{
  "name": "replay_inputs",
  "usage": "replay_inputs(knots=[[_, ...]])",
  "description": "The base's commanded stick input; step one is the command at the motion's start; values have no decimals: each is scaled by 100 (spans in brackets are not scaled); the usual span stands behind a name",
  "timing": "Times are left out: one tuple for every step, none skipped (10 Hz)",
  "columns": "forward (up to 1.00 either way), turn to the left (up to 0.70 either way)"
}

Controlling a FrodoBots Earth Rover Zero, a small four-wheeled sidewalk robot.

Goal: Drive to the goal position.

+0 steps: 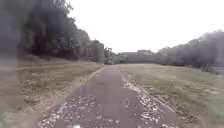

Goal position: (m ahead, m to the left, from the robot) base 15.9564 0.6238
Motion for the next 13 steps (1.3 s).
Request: replay_inputs(knots=[[45, 0], [45, 0], [45, 0], [45, 0], [45, 0], [45, 0], [45, 0], [45, 0], [45, 0], [45, 0], [45, 0], [45, 0], [45, 0]])
